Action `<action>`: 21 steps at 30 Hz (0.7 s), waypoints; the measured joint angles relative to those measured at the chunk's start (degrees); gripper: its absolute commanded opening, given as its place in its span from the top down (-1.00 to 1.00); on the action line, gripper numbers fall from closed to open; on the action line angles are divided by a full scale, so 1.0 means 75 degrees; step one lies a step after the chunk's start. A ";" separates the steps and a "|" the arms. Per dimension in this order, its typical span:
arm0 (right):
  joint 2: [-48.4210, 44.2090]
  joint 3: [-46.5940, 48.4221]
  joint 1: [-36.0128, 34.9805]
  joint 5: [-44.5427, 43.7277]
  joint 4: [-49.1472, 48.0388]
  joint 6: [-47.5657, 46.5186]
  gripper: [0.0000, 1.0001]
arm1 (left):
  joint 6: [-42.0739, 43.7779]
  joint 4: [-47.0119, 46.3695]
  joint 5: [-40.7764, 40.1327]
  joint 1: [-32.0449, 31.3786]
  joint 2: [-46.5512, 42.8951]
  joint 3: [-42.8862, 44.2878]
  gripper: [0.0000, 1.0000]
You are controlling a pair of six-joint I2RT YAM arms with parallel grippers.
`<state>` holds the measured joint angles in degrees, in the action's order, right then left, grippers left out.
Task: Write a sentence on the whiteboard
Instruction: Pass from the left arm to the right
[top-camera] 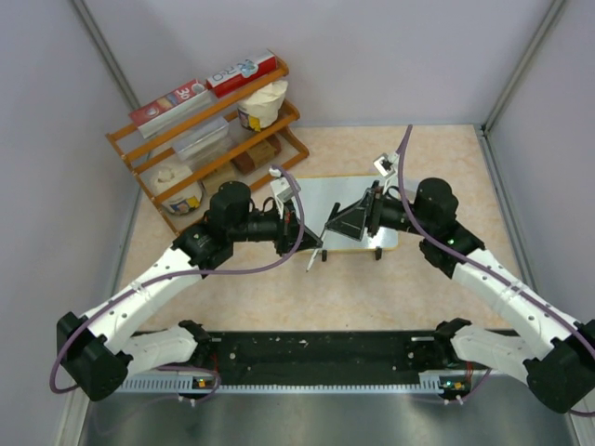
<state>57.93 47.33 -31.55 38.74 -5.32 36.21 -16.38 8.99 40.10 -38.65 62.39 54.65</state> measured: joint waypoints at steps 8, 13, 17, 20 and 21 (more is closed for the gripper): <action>0.0312 0.0312 -0.0201 0.0449 -0.0530 0.0239 1.00 | -0.0347 -0.0472 0.0574 0.0009 0.0009 0.0000 1.00; 0.0309 0.0332 -0.0265 0.0487 -0.0513 0.0187 1.00 | -0.0408 -0.0440 0.0676 0.0029 0.0061 0.0015 0.27; 0.0160 0.0332 -0.0280 0.0227 -0.0344 0.0175 1.00 | -0.0393 -0.0440 0.0612 0.0032 0.0055 0.0055 -0.39; -0.0050 0.0332 -0.0280 -0.0093 -0.0227 0.0178 1.00 | -0.0425 -0.0460 0.0595 0.0035 0.0050 0.0055 -0.46; -0.0128 0.0332 -0.0280 -0.0227 -0.0198 0.0184 1.00 | -0.0434 -0.0463 0.0597 0.0035 0.0050 0.0055 -0.48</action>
<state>56.97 49.82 -33.65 37.04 -6.81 37.58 -19.64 5.52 44.58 -38.39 62.76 55.07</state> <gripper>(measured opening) 0.077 0.713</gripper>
